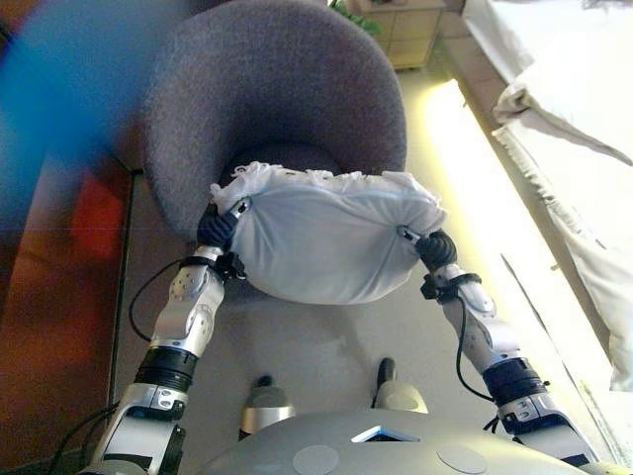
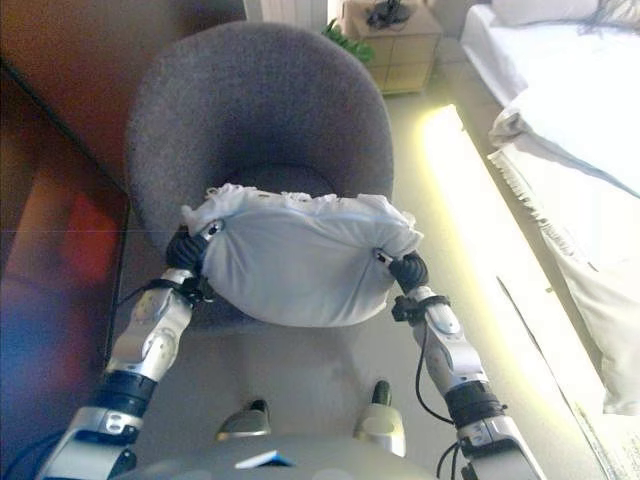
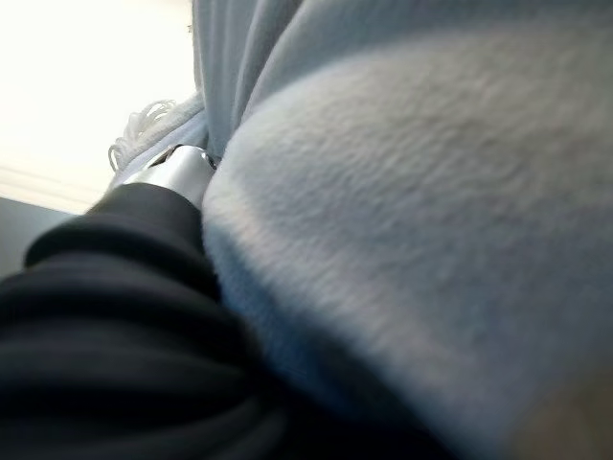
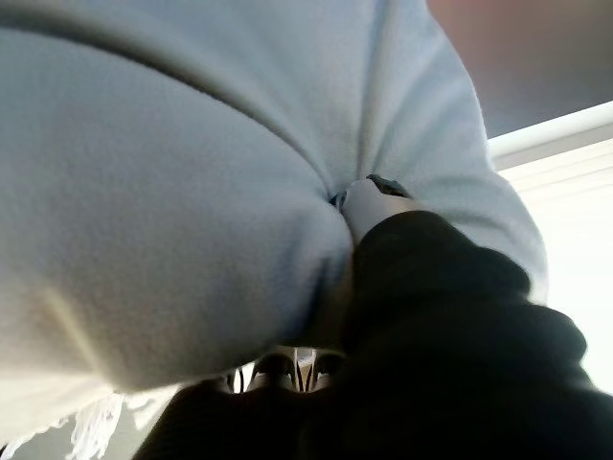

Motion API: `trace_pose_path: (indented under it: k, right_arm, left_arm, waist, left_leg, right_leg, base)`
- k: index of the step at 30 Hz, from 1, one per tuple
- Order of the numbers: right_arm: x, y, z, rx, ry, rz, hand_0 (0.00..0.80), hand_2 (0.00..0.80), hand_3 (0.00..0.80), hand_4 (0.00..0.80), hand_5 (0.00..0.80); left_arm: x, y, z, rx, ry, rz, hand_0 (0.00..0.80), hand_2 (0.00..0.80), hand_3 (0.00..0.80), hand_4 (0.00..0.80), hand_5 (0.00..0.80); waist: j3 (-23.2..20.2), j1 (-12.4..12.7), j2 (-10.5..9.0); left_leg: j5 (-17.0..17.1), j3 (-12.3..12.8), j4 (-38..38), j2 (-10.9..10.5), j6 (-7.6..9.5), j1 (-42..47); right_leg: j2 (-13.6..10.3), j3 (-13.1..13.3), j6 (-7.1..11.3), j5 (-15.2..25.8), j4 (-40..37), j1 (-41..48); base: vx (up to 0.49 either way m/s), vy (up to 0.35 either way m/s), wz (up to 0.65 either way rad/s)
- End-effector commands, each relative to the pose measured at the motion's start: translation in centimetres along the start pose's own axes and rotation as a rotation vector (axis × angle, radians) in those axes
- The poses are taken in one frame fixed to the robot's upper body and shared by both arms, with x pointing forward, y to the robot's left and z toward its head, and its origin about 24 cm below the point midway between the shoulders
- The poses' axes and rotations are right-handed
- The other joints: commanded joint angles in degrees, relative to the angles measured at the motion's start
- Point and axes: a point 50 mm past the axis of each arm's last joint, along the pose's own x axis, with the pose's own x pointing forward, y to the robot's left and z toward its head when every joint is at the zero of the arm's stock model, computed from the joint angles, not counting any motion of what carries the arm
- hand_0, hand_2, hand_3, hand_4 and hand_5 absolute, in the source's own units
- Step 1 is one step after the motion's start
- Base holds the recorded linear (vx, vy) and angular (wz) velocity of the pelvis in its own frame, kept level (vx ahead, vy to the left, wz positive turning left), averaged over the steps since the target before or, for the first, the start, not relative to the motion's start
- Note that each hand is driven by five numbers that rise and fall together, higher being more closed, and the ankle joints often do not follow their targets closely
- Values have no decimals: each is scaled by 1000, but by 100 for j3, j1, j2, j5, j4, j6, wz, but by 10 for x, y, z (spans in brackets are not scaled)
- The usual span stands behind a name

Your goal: Pick up the cushion and take it to the sofa

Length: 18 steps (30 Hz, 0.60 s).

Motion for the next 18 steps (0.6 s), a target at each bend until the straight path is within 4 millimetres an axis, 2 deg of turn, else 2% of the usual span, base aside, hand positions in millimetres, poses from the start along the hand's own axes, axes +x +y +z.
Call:
trace_pose_path:
  k: [1, 5, 6, 8, 10, 12, 14, 18]
  right_arm:
    - [18, 20, 48, 25, -203, 99, 800, 800, 800, 800, 800]
    - [17, 20, 47, 55, -208, 85, 800, 800, 800, 800, 800]
    - [16, 20, 47, 75, -217, 83, 800, 800, 800, 800, 800]
    - [12, 21, 44, 77, -234, 79, 800, 800, 800, 800, 800]
    - [7, 18, 40, 65, -227, 72, 800, 800, 800, 800, 800]
    - [5, 14, 37, 52, -212, 75, 800, 800, 800, 800, 800]
    - [5, 8, 36, 47, -194, 72, 800, 800, 800, 800, 800]
    - [5, -4, 37, 65, -175, 42, 800, 800, 800, 800, 800]
  left_arm:
    - [11, -5, 37, 1, -169, -37, 800, 800, 800, 800, 800]
    - [12, -7, 35, 18, -147, -67, 800, 800, 800, 800, 800]
    - [13, -8, 34, 25, -141, -81, 800, 800, 800, 800, 800]
    - [14, -9, 33, 37, -136, -102, 800, 800, 800, 800, 800]
    - [16, -9, 32, 23, -132, -104, 800, 800, 800, 800, 800]
    - [18, -9, 34, 20, -136, -108, 800, 800, 800, 800, 800]
    - [18, -9, 33, 26, -133, -113, 800, 800, 800, 800, 800]
    - [19, -16, 30, 34, -116, -136, 800, 800, 800, 800, 800]
  waist:
    - [-292, -29, 73]
    - [-306, -46, 77]
    - [-270, -54, 76]
    - [-194, -126, 116]
    - [-15, -246, 232]
    - [89, -320, 286]
    - [141, -378, 226]
    - [130, -542, -93]
  left_leg:
    - [-100, 341, 324, -600, 821, -342]
    - [-236, 263, 524, -693, 947, -373]
    - [-299, 189, 623, -739, 1018, -412]
    - [-410, 16, 830, -821, 1208, -540]
    - [-499, -145, 929, -867, 1280, -500]
    - [-497, -229, 912, -870, 1251, -425]
    - [-542, -286, 906, -908, 1203, -291]
    - [-888, -459, 1057, -1093, 1169, -65]
  right_leg:
    - [91, -108, -87, -328, 326, 181]
    - [-143, 108, -114, -166, 820, 70]
    - [-255, 246, -118, -66, 1217, -3]
    - [-389, 686, -160, 332, 2363, -490]
    - [-341, 1105, -235, 647, 3584, -1127]
    - [-258, 1249, -211, 863, 3845, -1477]
    - [-174, 1276, -132, 973, 3440, -1561]
    - [117, 1208, 78, 907, 1518, -1401]
  base:
    - [86, 123, -17]
    - [59, 114, -5]
    - [-2, 135, 8]
    - [-23, 174, 15]
    - [-21, 194, 36]
    - [58, 106, 42]
    - [192, -23, 24]
    - [322, -146, 14]
